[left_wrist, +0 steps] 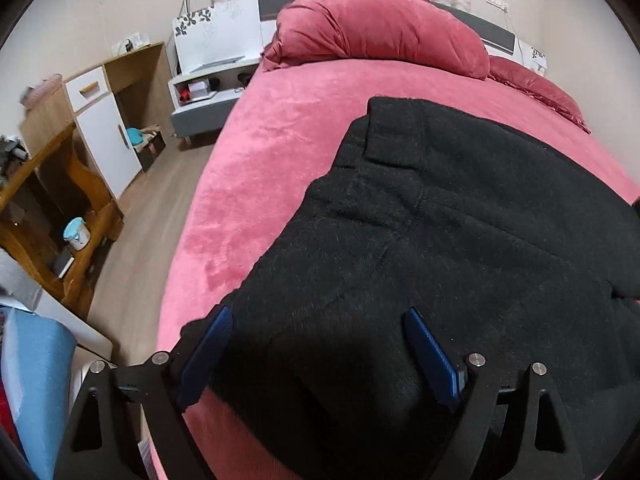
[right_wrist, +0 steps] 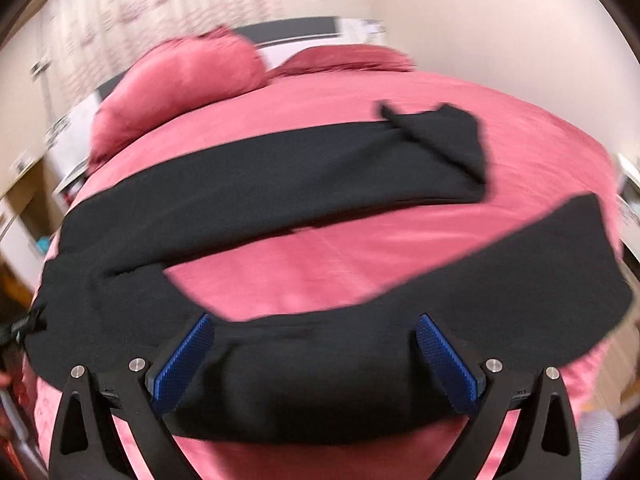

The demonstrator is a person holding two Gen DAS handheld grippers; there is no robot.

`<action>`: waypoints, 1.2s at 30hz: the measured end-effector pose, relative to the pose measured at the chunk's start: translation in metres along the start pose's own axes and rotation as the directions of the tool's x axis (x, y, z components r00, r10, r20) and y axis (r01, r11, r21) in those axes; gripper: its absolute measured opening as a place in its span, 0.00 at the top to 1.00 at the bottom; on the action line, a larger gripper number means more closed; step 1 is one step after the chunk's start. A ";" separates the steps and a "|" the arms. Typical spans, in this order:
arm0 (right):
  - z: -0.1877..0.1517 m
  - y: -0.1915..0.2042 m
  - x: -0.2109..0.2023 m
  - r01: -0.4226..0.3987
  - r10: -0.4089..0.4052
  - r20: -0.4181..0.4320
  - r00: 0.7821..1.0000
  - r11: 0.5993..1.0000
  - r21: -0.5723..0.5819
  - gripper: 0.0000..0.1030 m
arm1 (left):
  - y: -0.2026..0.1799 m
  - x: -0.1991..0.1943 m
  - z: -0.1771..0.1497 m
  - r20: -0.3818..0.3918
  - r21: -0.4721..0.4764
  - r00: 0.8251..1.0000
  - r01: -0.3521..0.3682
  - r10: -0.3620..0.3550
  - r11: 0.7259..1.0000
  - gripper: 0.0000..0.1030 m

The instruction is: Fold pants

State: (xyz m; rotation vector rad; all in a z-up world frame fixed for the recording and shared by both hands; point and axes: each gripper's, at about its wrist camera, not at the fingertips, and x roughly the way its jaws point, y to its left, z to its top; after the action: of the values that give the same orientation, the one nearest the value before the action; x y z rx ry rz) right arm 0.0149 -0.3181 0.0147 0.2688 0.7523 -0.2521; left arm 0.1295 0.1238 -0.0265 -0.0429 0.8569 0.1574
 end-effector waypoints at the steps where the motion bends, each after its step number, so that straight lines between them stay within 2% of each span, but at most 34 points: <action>1: -0.001 -0.018 -0.006 0.032 -0.032 0.009 0.999 0.999 0.025 0.00 | 0.001 0.001 0.002 0.000 -0.017 1.000 0.011 -0.011 1.000 0.13; 6: 0.000 -0.106 -0.028 0.146 -0.148 0.003 0.989 0.973 0.181 0.00 | 0.011 0.000 0.000 -0.013 -0.104 0.998 0.061 -0.062 0.993 0.11; 8: 0.002 -0.153 -0.039 0.207 -0.213 -0.007 0.977 0.940 0.270 0.00 | 0.012 -0.001 0.001 -0.017 -0.121 0.997 0.072 -0.075 0.990 0.11; 11: 0.000 -0.222 -0.054 0.278 -0.292 -0.029 0.956 0.873 0.401 0.00 | 0.012 0.000 0.002 -0.025 -0.137 0.997 0.072 -0.076 0.988 0.10; 15: -0.014 -0.302 -0.059 0.337 -0.338 -0.102 0.936 0.774 0.536 0.09 | 0.020 0.000 0.005 -0.025 -0.215 0.996 0.082 -0.089 0.973 0.10; 17: -0.025 -0.333 -0.054 0.337 -0.312 -0.152 0.938 0.719 0.608 0.12 | 0.028 -0.002 0.006 -0.018 -0.287 0.994 0.098 -0.108 0.953 0.10; 19: -0.036 -0.364 -0.040 0.294 -0.233 -0.184 0.955 0.653 0.698 0.14 | 0.034 -0.003 0.007 -0.010 -0.351 0.992 0.112 -0.123 0.930 0.10; 22: -0.051 -0.384 -0.022 0.224 -0.135 -0.180 0.974 0.590 0.775 0.17 | 0.037 -0.003 0.008 -0.012 -0.395 0.991 0.114 -0.130 0.911 0.10; 23: -0.054 -0.390 -0.012 0.179 -0.083 -0.160 0.984 0.567 0.804 0.19 | 0.037 -0.001 0.009 -0.015 -0.404 0.991 0.114 -0.131 0.907 0.09; 25: -0.057 -0.396 0.003 0.109 -0.011 -0.122 0.992 0.532 0.840 0.27 | 0.036 0.003 0.009 -0.027 -0.409 0.991 0.108 -0.131 0.906 0.08; 26: -0.056 -0.393 0.011 0.071 0.023 -0.097 0.995 0.517 0.853 0.36 | 0.035 0.004 0.009 -0.034 -0.401 0.992 0.100 -0.124 0.911 0.08; 27: -0.057 -0.393 0.012 0.039 0.047 -0.072 0.996 0.501 0.864 0.51 | 0.031 0.005 0.010 -0.044 -0.377 0.993 0.083 -0.108 0.922 0.08; 28: -0.054 -0.393 0.015 0.011 0.065 -0.049 0.997 0.487 0.873 0.61 | 0.028 0.006 0.011 -0.052 -0.361 0.994 0.074 -0.099 0.930 0.08; 29: -0.045 -0.389 0.014 -0.010 0.071 -0.029 0.997 0.493 0.870 0.72 | 0.026 0.006 0.012 -0.062 -0.340 0.994 0.062 -0.088 0.938 0.08; 30: -0.038 -0.388 0.008 0.007 0.051 -0.040 0.998 0.522 0.853 0.83 | 0.022 0.007 0.012 -0.074 -0.315 0.994 0.050 -0.077 0.948 0.08; 31: -0.029 -0.384 0.002 0.021 0.028 -0.044 0.999 0.559 0.829 0.87 | 0.020 0.007 0.013 -0.082 -0.297 0.994 0.044 -0.071 0.954 0.09; 32: -0.018 -0.379 -0.009 -0.009 0.029 -0.010 1.000 0.595 0.803 0.87 | 0.018 0.008 0.013 -0.092 -0.279 0.994 0.037 -0.065 0.959 0.10; 35: 0.009 -0.368 -0.052 -0.082 0.003 0.104 0.995 0.647 0.758 0.89 | 0.019 0.005 0.013 -0.093 -0.267 0.993 0.044 -0.072 0.963 0.10; 36: 0.015 -0.366 -0.067 -0.106 -0.005 0.144 0.989 0.652 0.751 0.90 | 0.021 0.003 0.011 -0.087 -0.276 0.993 0.051 -0.078 0.960 0.09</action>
State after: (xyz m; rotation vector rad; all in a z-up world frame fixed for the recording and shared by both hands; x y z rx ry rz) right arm -0.1392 -0.6569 0.0171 1.0729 0.4618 -0.5276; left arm 0.1365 0.1462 -0.0204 -0.3399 0.9244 0.2132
